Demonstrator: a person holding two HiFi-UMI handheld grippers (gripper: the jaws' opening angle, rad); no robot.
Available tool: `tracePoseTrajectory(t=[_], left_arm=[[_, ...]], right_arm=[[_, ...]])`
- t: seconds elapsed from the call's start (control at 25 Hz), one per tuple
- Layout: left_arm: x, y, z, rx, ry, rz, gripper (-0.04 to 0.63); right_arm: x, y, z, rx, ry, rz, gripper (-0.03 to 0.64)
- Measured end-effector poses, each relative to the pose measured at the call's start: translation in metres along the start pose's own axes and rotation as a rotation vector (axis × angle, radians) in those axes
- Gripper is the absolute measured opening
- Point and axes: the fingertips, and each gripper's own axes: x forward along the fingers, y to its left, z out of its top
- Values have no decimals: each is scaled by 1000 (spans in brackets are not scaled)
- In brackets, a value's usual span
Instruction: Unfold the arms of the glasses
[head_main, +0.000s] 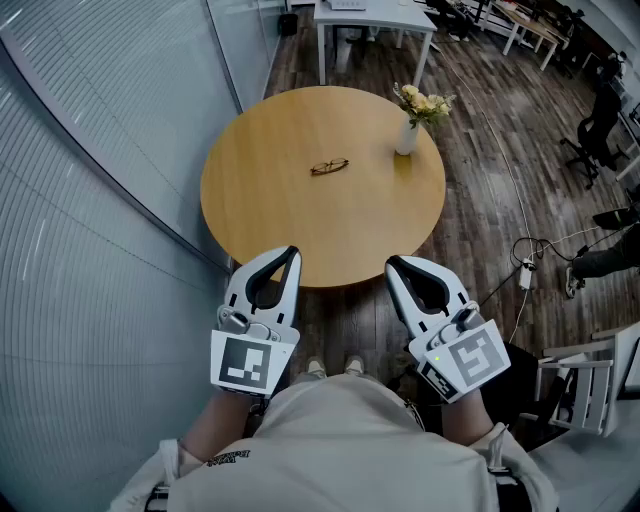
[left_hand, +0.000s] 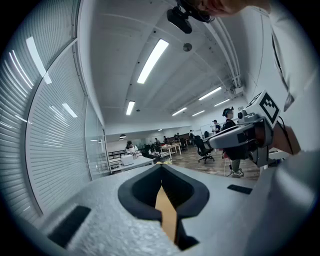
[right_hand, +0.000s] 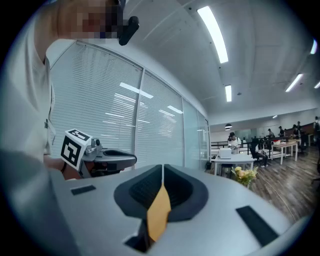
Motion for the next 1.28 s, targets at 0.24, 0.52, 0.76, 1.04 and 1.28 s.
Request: tracePoseTrajectory(t=[0.24, 0.52, 0.76, 1.04, 1.28], left_arm=[[7, 0, -9, -23, 10, -23, 23], [5, -1, -5, -19, 11, -19, 23], [3, -3, -5, -27, 9, -6, 23], [7, -15, -2, -17, 25, -5, 23], [12, -26, 1, -17, 33, 17, 23]], right_arm=[[8, -1, -8, 11, 7, -6, 37], [6, -7, -9, 40, 17, -34, 37], [1, -13, -14, 37, 29, -50, 37], [-8, -21, -16, 46, 29, -41, 37], [-19, -35, -22, 47, 37, -36, 37]])
